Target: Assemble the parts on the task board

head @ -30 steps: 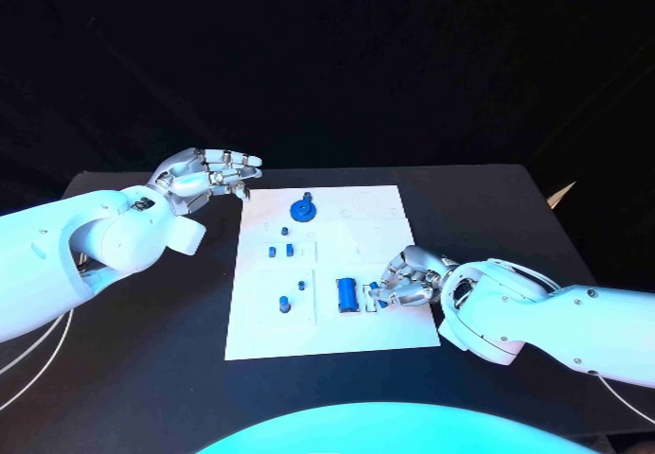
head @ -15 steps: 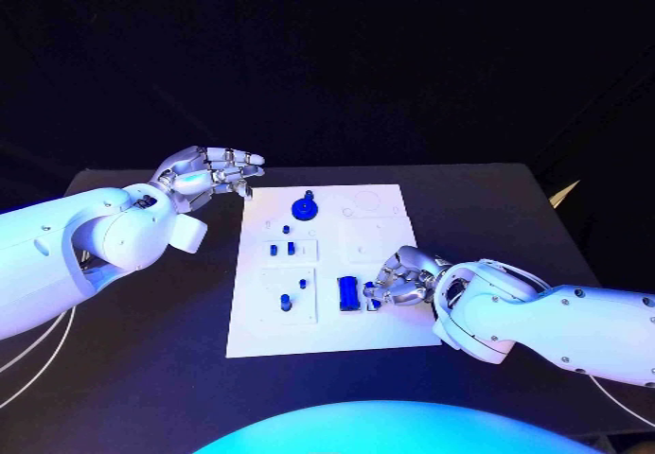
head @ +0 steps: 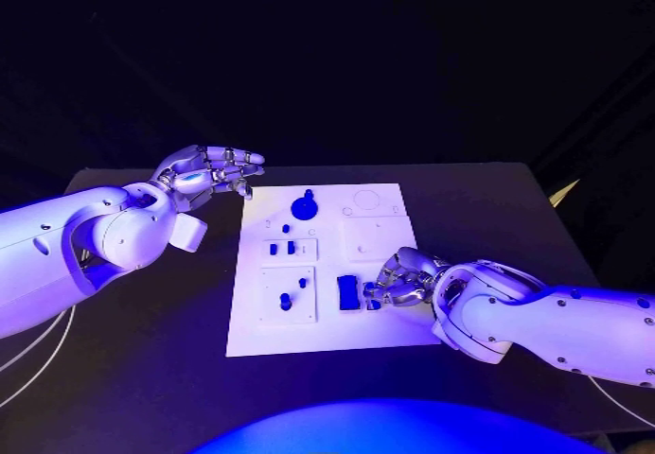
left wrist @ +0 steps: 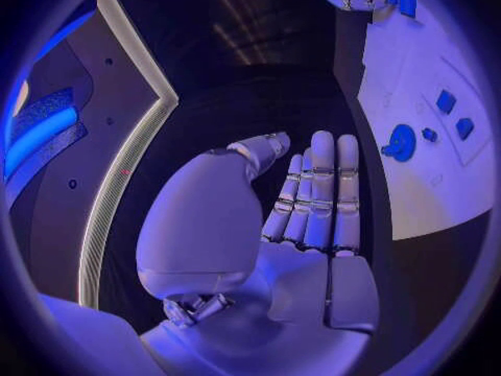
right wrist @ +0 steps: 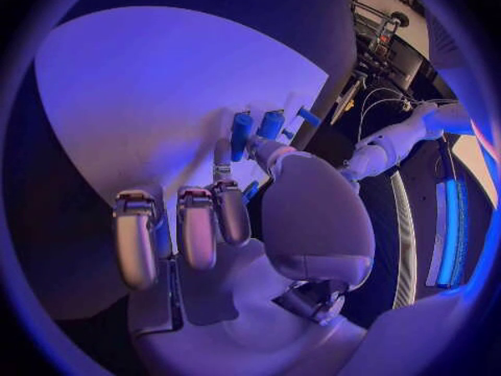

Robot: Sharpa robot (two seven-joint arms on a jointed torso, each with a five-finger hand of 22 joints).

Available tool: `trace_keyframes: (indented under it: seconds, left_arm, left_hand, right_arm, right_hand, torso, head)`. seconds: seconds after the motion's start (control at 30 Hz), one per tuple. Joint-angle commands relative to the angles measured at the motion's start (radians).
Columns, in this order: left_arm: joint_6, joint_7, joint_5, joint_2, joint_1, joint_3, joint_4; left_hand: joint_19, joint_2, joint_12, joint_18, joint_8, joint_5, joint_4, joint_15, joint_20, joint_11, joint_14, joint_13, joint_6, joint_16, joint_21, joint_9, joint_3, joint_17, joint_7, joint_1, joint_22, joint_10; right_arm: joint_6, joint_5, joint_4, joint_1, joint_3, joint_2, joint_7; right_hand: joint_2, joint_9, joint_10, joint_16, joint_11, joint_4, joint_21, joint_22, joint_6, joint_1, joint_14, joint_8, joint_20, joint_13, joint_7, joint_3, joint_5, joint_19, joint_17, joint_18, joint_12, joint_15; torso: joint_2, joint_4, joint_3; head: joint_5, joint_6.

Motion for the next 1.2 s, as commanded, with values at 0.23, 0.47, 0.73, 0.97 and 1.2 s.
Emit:
trace_keyframes:
  seconds: [0.23, 0.47, 0.73, 0.97, 1.2]
  left_arm:
    - [0.016, 0.005, 0.006, 0.001, 0.001, 0.001, 0.002]
    - [0.016, 0.005, 0.006, 0.001, 0.001, 0.001, 0.002]
    - [0.015, 0.004, 0.006, 0.001, 0.001, 0.001, 0.001]
    - [0.019, 0.002, 0.006, 0.002, 0.001, 0.001, 0.0]
    - [0.02, 0.002, 0.006, 0.002, 0.001, 0.001, -0.001]
  left_hand:
    - [0.002, 0.001, 0.005, 0.014, 0.004, 0.003, 0.004, 0.001, 0.004, -0.002, -0.005, -0.001, -0.005, 0.006, -0.002, 0.001, 0.0, -0.001, 0.017, -0.004, -0.002, -0.007]
    - [0.002, 0.001, 0.005, 0.014, 0.004, 0.003, 0.004, 0.001, 0.004, -0.002, -0.005, -0.001, -0.005, 0.006, -0.002, 0.001, 0.0, -0.001, 0.017, -0.004, -0.002, -0.007]
    - [0.004, 0.006, 0.01, 0.014, 0.005, 0.005, 0.002, 0.001, 0.003, -0.003, -0.006, -0.002, -0.005, 0.008, -0.003, 0.002, 0.006, -0.002, 0.017, 0.001, -0.002, -0.007]
    - [0.004, 0.008, 0.01, 0.014, 0.006, 0.005, 0.002, 0.001, 0.003, -0.003, -0.006, -0.002, -0.004, 0.008, -0.002, 0.002, 0.007, -0.003, 0.017, 0.001, -0.002, -0.007]
    - [0.004, 0.008, 0.01, 0.014, 0.006, 0.005, 0.002, 0.001, 0.003, -0.003, -0.006, -0.002, -0.004, 0.008, -0.002, 0.002, 0.007, -0.003, 0.017, 0.001, -0.002, -0.007]
  right_arm:
    - [0.011, -0.032, 0.001, -0.003, 0.0, 0.001, -0.008]
    - [0.012, -0.034, 0.003, -0.003, 0.0, 0.004, -0.005]
    - [0.02, -0.034, 0.003, -0.003, 0.0, 0.004, -0.004]
    - [0.024, -0.038, -0.002, -0.003, 0.0, 0.002, -0.007]
    - [0.025, -0.044, -0.002, -0.003, 0.0, 0.0, -0.009]
  right_hand:
    - [-0.003, 0.001, 0.05, 0.002, -0.007, 0.004, 0.005, 0.263, 0.005, -0.019, 0.088, 0.004, -0.005, 0.179, 0.0, -0.01, -0.003, 0.103, 0.178, -0.007, 0.003, -0.009]
    - [-0.006, 0.003, 0.051, 0.003, -0.007, 0.014, 0.005, 0.263, 0.005, -0.04, 0.088, 0.005, -0.006, 0.179, 0.0, -0.021, -0.003, 0.103, 0.179, -0.007, 0.003, -0.009]
    - [-0.012, 0.005, 0.05, 0.001, -0.006, 0.028, 0.005, 0.263, 0.005, -0.066, 0.087, 0.006, -0.006, 0.178, 0.001, -0.036, -0.003, 0.103, 0.176, -0.007, 0.0, -0.008]
    - [-0.014, 0.006, 0.048, -0.001, -0.005, 0.035, 0.005, 0.263, 0.004, -0.078, 0.086, 0.005, -0.005, 0.175, 0.002, -0.044, -0.003, 0.103, 0.171, -0.007, -0.007, -0.008]
    - [-0.019, 0.006, 0.046, -0.002, -0.005, 0.035, 0.005, 0.263, 0.001, -0.079, 0.086, 0.004, -0.005, 0.173, 0.002, -0.048, -0.003, 0.103, 0.169, -0.007, -0.012, -0.007]
  torso:
    - [0.0, -0.0005, 0.0002]
    - [0.0, 0.0004, 0.0004]
    - [0.0, 0.0007, -0.0005]
    - [0.0, -0.0002, -0.0009]
    - [0.0, 0.0, 0.0001]
  head:
    - [0.001, 0.001]
    - [0.002, 0.001]
    - [0.002, -0.001]
    - [0.002, 0.0]
    - [0.001, -0.001]
